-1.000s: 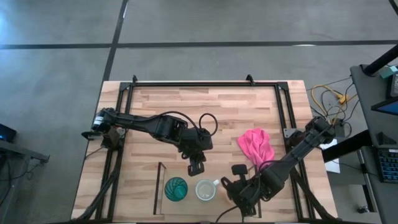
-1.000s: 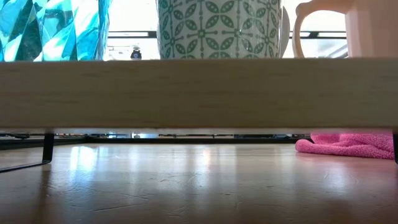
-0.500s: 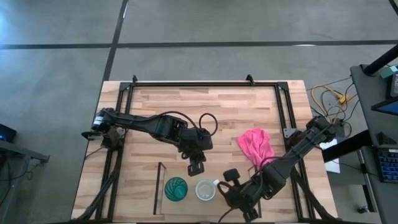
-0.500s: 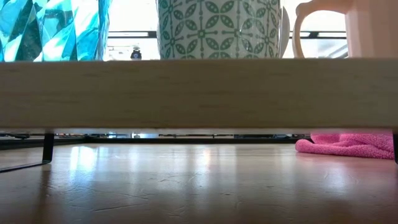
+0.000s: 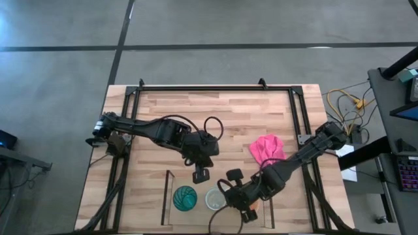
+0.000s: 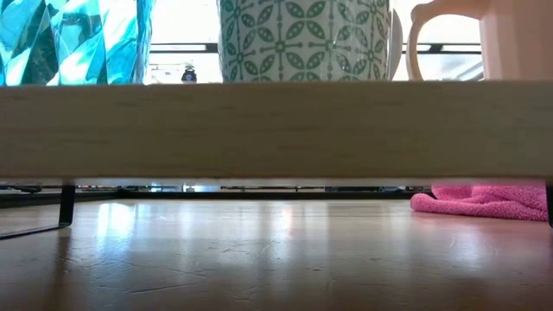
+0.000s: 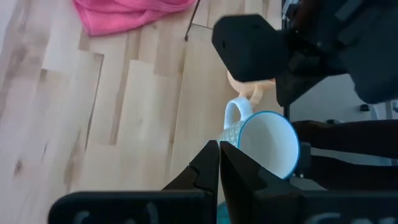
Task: Stack small to large cups/mugs on shelf
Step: Put the orange mug on the shelf
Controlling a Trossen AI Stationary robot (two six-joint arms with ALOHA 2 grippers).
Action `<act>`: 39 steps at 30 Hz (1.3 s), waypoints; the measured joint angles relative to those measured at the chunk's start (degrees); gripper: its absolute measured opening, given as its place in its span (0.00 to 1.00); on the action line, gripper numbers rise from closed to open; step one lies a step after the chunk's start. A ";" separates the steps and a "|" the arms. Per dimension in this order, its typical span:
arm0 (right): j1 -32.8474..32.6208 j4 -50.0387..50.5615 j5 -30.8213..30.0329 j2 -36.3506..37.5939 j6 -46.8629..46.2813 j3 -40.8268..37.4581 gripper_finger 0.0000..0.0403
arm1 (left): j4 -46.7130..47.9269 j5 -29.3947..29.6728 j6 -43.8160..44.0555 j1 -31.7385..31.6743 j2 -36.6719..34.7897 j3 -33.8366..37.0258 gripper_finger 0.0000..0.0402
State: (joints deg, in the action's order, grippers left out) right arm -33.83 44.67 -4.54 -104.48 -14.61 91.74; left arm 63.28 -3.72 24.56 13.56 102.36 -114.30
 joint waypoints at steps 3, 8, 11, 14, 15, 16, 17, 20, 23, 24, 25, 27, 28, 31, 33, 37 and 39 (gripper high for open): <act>0.16 0.24 0.49 -0.51 -1.45 0.00 0.02 | 0.48 1.01 -0.02 0.00 -0.72 0.07 0.00; -0.03 0.19 2.00 -1.41 -1.68 0.00 0.02 | 0.80 1.26 -1.44 -0.02 -1.20 0.11 0.00; -0.04 0.53 2.13 -2.16 -1.55 0.00 0.02 | 0.77 1.26 -1.68 -0.06 -1.26 0.11 0.00; 0.00 0.70 2.12 -2.33 -1.45 0.00 0.02 | 0.79 1.26 -2.69 -0.06 -1.31 0.13 0.00; 0.00 1.08 2.10 -2.33 -1.37 0.00 0.02 | 0.78 1.26 -2.69 -0.06 -1.31 0.13 0.00; 0.00 2.16 2.10 -2.33 -0.96 0.00 0.02 | 0.77 1.26 -2.70 -0.06 -1.31 0.13 0.00; 0.00 3.68 1.98 -2.33 -0.95 0.00 0.02 | 0.75 1.26 -2.77 -0.06 -1.31 0.13 0.00; 0.09 5.88 1.73 -2.37 -1.42 -0.04 0.02 | 0.76 1.26 -2.84 -0.09 -1.31 0.15 0.00; 0.11 5.67 1.71 -2.37 -1.02 -0.04 0.02 | 0.73 1.26 -2.84 -0.09 -1.31 0.10 0.00; 0.11 5.72 1.70 -2.37 -0.81 -0.04 0.02 | 0.72 1.28 -2.85 -0.09 -1.31 0.09 0.00; 0.23 5.72 1.68 -2.37 -0.54 -0.04 0.02 | 0.71 1.36 -2.92 -0.11 -1.31 0.09 0.00; 0.43 5.75 1.68 -2.37 -0.45 -0.04 0.02 | 0.75 1.88 -3.02 -0.11 -1.31 0.13 0.00; 0.54 5.80 1.68 -2.37 -0.38 -0.04 0.02 | 0.71 1.96 -3.02 -0.11 -1.31 0.11 0.00; 1.13 6.32 1.48 -2.37 0.14 -0.04 0.02 | 0.69 2.40 -3.02 -0.17 -1.31 0.14 0.00; 1.61 6.96 1.44 -2.37 0.24 -0.04 0.02 | 0.74 2.56 -3.02 -0.18 -1.31 0.24 0.00; 2.73 9.35 1.44 -2.35 0.25 -0.04 0.02 | 0.66 2.57 -3.02 -0.22 -1.31 0.22 0.00; 2.96 9.74 1.51 -2.34 -0.17 -0.04 0.02 | 0.68 2.57 -2.99 -0.28 -1.31 0.24 0.00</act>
State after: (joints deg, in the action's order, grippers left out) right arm -30.87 54.41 -3.03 -106.81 -14.79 91.70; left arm 63.96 -1.15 21.56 13.28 101.06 -114.06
